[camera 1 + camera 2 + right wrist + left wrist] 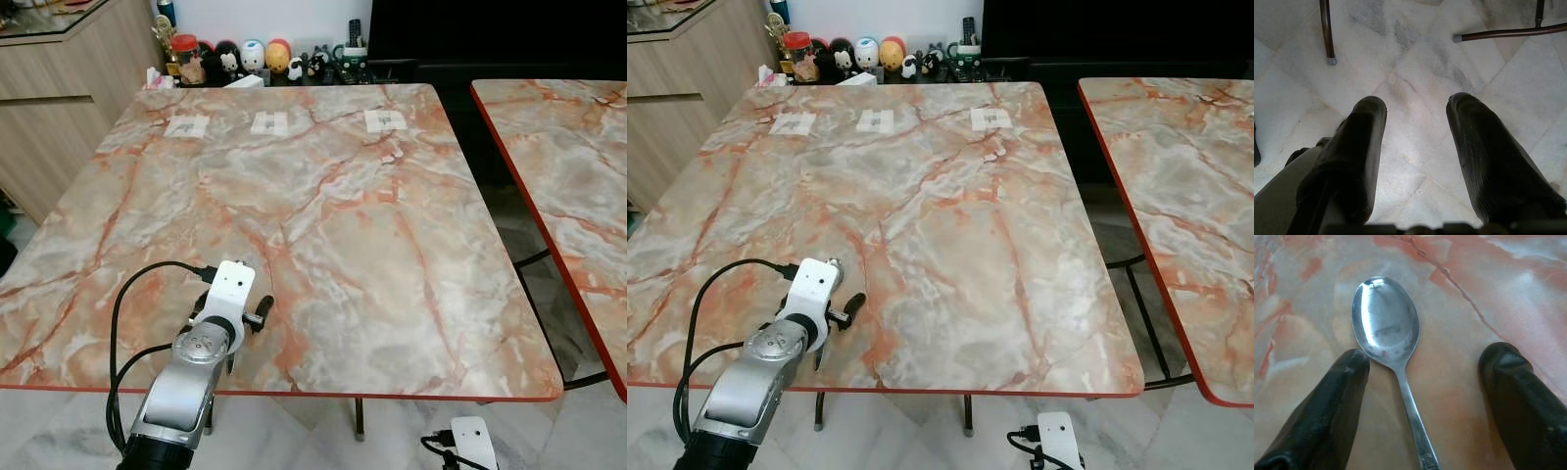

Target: Setting the table

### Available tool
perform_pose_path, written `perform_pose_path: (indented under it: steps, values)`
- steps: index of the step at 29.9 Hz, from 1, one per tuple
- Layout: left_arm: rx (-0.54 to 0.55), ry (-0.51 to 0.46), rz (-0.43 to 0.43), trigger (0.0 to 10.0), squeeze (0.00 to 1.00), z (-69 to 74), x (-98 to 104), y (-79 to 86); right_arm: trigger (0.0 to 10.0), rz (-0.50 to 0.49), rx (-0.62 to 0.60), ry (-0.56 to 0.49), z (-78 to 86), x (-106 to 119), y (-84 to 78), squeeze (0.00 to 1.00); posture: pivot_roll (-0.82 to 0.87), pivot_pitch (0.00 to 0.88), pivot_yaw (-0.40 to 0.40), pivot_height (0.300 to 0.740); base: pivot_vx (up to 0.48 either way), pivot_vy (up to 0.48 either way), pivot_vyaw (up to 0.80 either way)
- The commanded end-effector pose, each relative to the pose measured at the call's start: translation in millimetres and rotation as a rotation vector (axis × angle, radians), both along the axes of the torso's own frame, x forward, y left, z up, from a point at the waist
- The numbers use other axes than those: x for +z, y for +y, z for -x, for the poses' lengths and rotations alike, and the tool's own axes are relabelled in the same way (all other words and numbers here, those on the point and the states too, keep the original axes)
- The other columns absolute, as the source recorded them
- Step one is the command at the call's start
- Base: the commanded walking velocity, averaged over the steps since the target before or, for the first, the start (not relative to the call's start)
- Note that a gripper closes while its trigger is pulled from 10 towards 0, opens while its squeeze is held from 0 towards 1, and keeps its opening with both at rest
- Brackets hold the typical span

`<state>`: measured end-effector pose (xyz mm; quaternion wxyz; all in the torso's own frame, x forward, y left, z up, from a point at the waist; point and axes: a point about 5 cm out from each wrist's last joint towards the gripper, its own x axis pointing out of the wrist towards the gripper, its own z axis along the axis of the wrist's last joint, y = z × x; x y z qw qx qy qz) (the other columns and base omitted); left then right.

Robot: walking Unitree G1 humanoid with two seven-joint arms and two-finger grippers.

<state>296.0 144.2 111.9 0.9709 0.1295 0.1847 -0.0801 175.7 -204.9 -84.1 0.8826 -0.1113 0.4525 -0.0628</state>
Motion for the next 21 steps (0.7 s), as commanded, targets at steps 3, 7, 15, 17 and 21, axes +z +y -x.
perform_pose_path:
  steps: [3,7,15,17,21]
  values:
    - [0.001,0.174,0.054,0.0,0.00,12.8,-30.6,-1.1,10.0,0.005,0.002,0.031,6.7,-3.4,0.2,0.00,-0.02,0.105,0.013,0.740,0.000,0.000,0.00]
    - [0.009,0.197,0.061,0.0,0.00,13.4,-32.0,0.0,10.0,0.006,0.004,0.031,6.7,-3.3,-0.1,0.00,-0.02,0.106,0.011,0.740,0.000,0.000,0.00]
    - [0.033,0.242,0.085,0.0,0.00,16.7,-37.2,1.9,10.0,0.009,0.005,0.031,6.8,-3.2,-0.8,0.00,-0.02,0.108,0.009,0.740,0.000,0.000,0.00]
    - [0.042,0.251,0.089,0.0,0.00,17.3,-38.2,3.0,10.0,0.010,0.005,0.032,6.8,-3.2,-1.0,0.00,-0.02,0.110,0.008,0.740,0.000,0.000,0.00]
    - [0.051,0.261,0.097,0.0,0.00,18.0,-39.8,3.9,10.0,0.012,0.005,0.032,6.8,-3.2,-1.3,0.00,-0.03,0.110,0.006,0.740,0.000,0.000,0.00]
